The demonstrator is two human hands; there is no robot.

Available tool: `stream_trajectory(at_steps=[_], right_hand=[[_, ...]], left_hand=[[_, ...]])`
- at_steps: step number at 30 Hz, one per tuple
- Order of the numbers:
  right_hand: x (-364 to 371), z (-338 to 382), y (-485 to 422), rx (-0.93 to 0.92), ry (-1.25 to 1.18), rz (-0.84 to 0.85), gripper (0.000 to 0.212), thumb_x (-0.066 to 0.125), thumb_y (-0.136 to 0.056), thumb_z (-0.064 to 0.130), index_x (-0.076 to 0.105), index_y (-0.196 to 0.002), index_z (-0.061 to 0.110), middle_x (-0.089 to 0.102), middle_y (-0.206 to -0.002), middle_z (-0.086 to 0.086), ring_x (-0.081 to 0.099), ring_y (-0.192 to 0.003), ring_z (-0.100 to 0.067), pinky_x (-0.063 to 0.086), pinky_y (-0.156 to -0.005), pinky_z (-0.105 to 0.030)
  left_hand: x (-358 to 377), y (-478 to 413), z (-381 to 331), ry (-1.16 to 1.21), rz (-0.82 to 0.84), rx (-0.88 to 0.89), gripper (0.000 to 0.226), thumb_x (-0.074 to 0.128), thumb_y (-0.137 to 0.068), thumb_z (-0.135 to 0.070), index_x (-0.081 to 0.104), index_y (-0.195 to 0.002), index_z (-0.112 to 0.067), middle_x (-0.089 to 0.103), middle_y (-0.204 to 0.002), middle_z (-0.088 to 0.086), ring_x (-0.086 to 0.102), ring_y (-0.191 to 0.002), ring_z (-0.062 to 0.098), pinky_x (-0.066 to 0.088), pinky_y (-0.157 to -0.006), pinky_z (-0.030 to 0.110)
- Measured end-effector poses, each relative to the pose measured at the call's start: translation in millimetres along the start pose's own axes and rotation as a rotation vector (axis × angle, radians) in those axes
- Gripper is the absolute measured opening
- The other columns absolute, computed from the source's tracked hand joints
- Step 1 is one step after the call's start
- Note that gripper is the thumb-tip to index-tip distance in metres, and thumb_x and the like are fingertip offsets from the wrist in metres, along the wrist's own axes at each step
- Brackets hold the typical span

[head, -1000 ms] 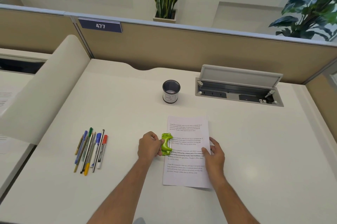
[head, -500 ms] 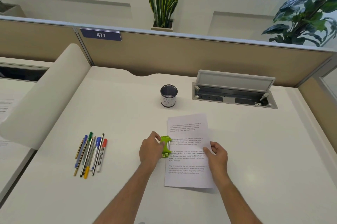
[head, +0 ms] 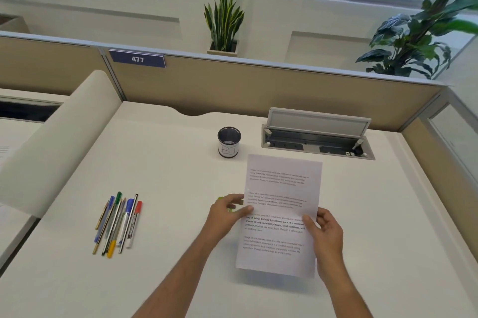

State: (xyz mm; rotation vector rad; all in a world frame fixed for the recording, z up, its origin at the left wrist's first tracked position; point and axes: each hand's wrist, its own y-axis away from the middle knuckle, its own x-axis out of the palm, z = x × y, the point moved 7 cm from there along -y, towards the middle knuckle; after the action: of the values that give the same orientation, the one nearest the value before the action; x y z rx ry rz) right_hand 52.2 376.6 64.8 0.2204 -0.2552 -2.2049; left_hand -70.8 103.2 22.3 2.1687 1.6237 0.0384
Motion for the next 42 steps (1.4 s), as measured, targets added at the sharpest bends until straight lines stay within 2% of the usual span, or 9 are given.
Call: stream_trajectory(at_steps=[6,8,13,19,23,28,34,39,42], right_hand=[[-9.1,52.0,10.0,-0.126,-0.002,0.099,0.014,0.072,-0.096,-0.003,0.069,-0.105,0.006,0.08,-0.1,-0.007,0.076,-0.09,-0.018,0.063,-0.078,-0.023],[-14.5,70.4,14.0,-0.179,0.025,0.108,0.021,0.072,-0.094,-0.007,0.07,-0.107,0.009,0.082,-0.096,0.005,0.076,-0.091,-0.011,0.061,-0.08,-0.018],[-35.8,84.7,23.1,-0.24,0.03,0.062,0.022,0.074,-0.09,-0.011,0.065,-0.089,0.009,0.068,-0.059,0.017,0.062,-0.057,0.004,0.049,-0.062,-0.006],[-43.6,40.4,28.8,-0.15,0.058,0.032,0.032,0.073,-0.086,-0.022,0.073,-0.09,0.01,0.076,-0.066,0.01,0.066,-0.059,0.002,0.052,-0.065,-0.009],[-44.3,25.0,35.8,-0.117,0.08,0.092,0.037,0.073,-0.086,-0.022,0.076,-0.078,0.014,0.063,-0.056,0.008,0.053,-0.052,-0.002,0.044,-0.058,-0.013],[-52.1,25.8,40.6,-0.133,0.061,0.074,0.033,0.07,-0.087,-0.023,0.076,-0.1,0.006,0.072,-0.06,0.009,0.065,-0.057,0.002,0.05,-0.064,-0.007],[-57.3,5.2,38.4,-0.033,0.066,0.082,0.027,0.065,-0.083,-0.029,0.073,-0.08,-0.003,0.082,-0.083,-0.015,0.078,-0.08,-0.026,0.059,-0.072,-0.02],[-58.1,5.0,43.6,-0.074,0.162,0.098,0.035,0.074,-0.087,-0.017,0.076,-0.08,0.017,0.069,-0.066,0.007,0.059,-0.061,-0.011,0.046,-0.064,-0.022],[-55.7,14.1,45.8,-0.057,0.129,0.127,0.034,0.074,-0.086,-0.018,0.079,-0.093,0.014,0.083,-0.081,0.003,0.073,-0.074,-0.012,0.056,-0.072,-0.017]], left_hand=[[9.7,18.9,-60.3,0.194,0.003,0.156,0.014,0.088,-0.087,-0.03,0.085,-0.09,-0.017,0.083,-0.093,0.002,0.071,-0.073,0.009,0.048,-0.059,0.015],[9.5,25.8,-76.0,0.184,-0.037,0.217,0.008,0.088,-0.088,-0.026,0.085,-0.088,-0.019,0.082,-0.092,0.002,0.064,-0.067,0.006,0.047,-0.062,0.021],[7.9,49.3,-99.1,0.062,-0.152,0.41,0.009,0.088,-0.087,-0.034,0.08,-0.083,-0.031,0.076,-0.09,-0.009,0.06,-0.079,0.012,0.048,-0.073,0.029],[30.1,64.2,-60.4,-0.113,-0.262,0.38,0.01,0.087,-0.085,-0.039,0.077,-0.084,-0.036,0.073,-0.086,-0.016,0.062,-0.091,0.013,0.049,-0.067,0.028],[48.7,75.0,-44.4,-0.208,-0.236,0.341,0.038,0.088,-0.086,-0.032,0.07,-0.089,-0.065,0.07,-0.097,-0.031,0.062,-0.089,0.006,0.051,-0.069,0.028],[46.6,91.6,-45.2,-0.184,-0.305,0.343,0.049,0.091,-0.083,-0.024,0.07,-0.091,-0.067,0.066,-0.102,-0.028,0.062,-0.093,0.005,0.047,-0.075,0.016],[55.0,96.4,-37.9,-0.187,-0.253,0.282,0.03,0.088,-0.087,-0.031,0.077,-0.09,-0.059,0.071,-0.097,-0.033,0.065,-0.094,0.005,0.051,-0.077,0.031],[57.1,100.7,-39.2,-0.115,-0.225,0.225,0.044,0.088,-0.087,-0.031,0.07,-0.09,-0.07,0.068,-0.101,-0.035,0.066,-0.097,0.012,0.053,-0.081,0.031],[56.4,100.8,-36.5,-0.064,-0.185,0.222,0.02,0.086,-0.089,-0.034,0.078,-0.093,-0.051,0.074,-0.094,-0.024,0.066,-0.096,0.015,0.055,-0.082,0.04]])
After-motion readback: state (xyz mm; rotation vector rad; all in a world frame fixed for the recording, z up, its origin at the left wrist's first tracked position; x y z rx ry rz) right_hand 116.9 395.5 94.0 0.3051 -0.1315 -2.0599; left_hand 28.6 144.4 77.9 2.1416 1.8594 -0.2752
